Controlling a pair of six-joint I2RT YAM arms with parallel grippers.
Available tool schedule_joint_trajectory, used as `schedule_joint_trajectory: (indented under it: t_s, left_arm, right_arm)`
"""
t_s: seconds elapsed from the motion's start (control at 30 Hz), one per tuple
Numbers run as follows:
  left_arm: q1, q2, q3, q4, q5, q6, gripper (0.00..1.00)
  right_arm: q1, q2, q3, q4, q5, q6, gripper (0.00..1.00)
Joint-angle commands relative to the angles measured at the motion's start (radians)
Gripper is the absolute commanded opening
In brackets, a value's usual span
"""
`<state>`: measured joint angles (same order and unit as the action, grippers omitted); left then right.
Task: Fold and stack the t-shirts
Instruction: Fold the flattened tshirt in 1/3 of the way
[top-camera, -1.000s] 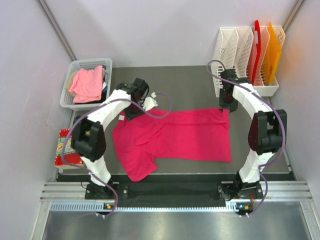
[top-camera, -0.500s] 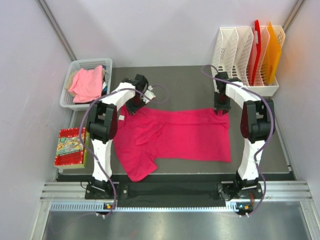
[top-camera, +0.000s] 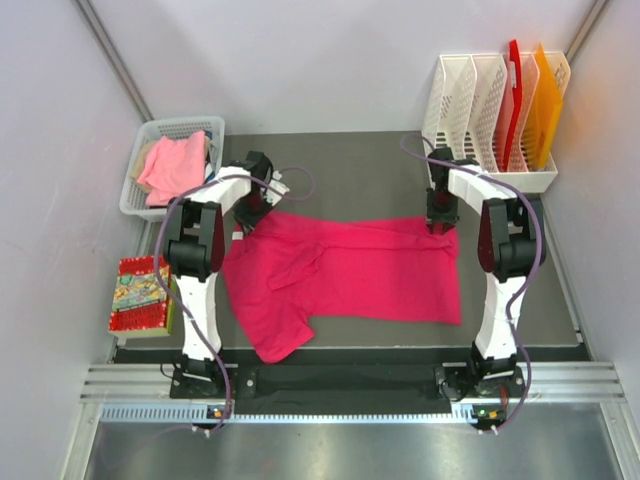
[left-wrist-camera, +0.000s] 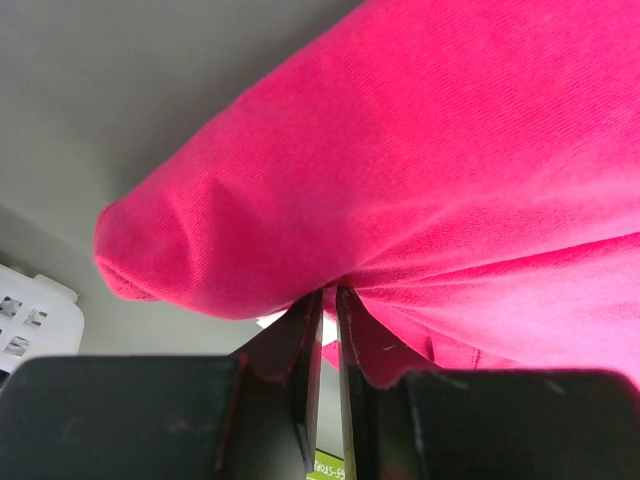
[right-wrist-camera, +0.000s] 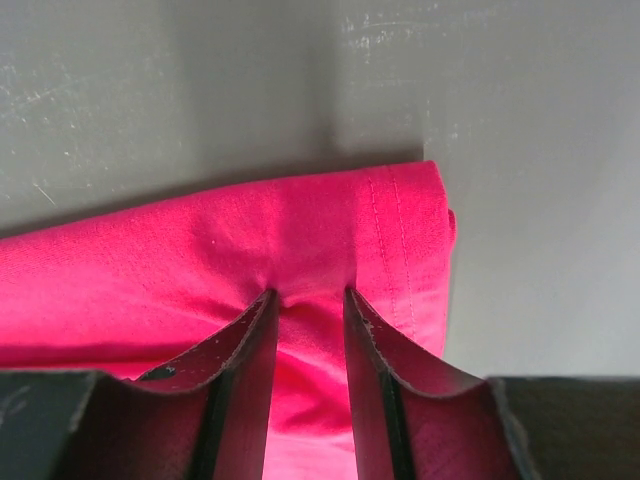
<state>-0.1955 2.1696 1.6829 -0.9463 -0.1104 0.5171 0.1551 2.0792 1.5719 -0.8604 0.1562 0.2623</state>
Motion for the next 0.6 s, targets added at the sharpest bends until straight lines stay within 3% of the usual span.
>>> schedule_joint_trajectory:
  t_s: [0.0,0.33,0.57]
  left_arm:
    - [0.047,-0.002,-0.031,0.078,-0.031,0.008,0.15]
    - [0.062,-0.116,-0.005,0.029,-0.038,0.032,0.16]
    - [0.057,-0.280,0.095,-0.109,0.044,0.046,0.23]
  right_arm:
    - [0.008,0.035,0.023,0.015,0.019,-0.008,0.32]
    - [0.000,0.186,0.221,-0.015,-0.007,-0.017,0.30]
    - [0.006,0.018,0.246,-0.031,0.003,-0.009,0.35]
